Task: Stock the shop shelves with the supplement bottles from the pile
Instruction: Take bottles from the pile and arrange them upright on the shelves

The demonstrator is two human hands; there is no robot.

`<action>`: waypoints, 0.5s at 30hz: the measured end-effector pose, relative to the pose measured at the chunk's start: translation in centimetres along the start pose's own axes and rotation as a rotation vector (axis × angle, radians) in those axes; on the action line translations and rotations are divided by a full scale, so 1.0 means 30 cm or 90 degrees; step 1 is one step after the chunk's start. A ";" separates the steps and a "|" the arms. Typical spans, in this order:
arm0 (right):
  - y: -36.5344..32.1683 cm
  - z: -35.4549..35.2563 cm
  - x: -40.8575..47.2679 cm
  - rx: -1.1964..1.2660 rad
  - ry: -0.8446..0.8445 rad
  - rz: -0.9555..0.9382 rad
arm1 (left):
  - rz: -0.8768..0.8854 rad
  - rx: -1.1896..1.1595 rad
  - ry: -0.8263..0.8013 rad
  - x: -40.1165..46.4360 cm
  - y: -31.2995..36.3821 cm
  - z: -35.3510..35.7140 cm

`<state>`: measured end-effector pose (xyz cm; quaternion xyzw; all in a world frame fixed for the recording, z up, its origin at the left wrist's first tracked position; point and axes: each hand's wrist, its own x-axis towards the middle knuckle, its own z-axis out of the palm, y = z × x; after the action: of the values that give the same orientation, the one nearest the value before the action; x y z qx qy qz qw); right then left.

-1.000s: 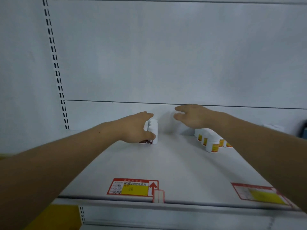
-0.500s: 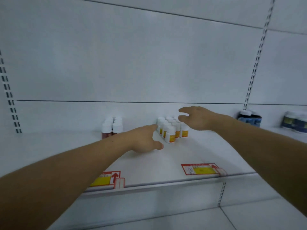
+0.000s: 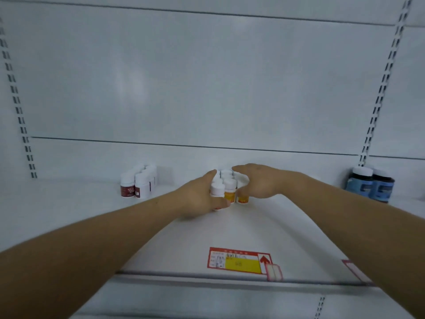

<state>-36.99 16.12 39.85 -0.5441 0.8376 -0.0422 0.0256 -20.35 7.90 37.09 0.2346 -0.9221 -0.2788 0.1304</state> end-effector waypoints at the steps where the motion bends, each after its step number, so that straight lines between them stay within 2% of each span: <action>1: 0.005 0.005 0.008 0.000 -0.001 -0.021 | -0.014 0.002 0.011 0.009 -0.004 0.010; 8: 0.013 0.031 0.002 0.027 0.029 -0.091 | -0.071 0.022 0.049 0.027 -0.027 0.034; 13: 0.010 0.037 -0.015 0.048 0.040 -0.047 | -0.065 0.009 0.056 0.028 -0.037 0.029; 15: 0.005 0.045 -0.010 0.055 0.049 -0.038 | -0.062 -0.009 0.030 0.031 -0.038 0.022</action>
<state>-36.87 16.40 38.48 -0.5652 0.8187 -0.0999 0.0155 -20.99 6.90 36.02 0.2843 -0.9045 -0.2855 0.1397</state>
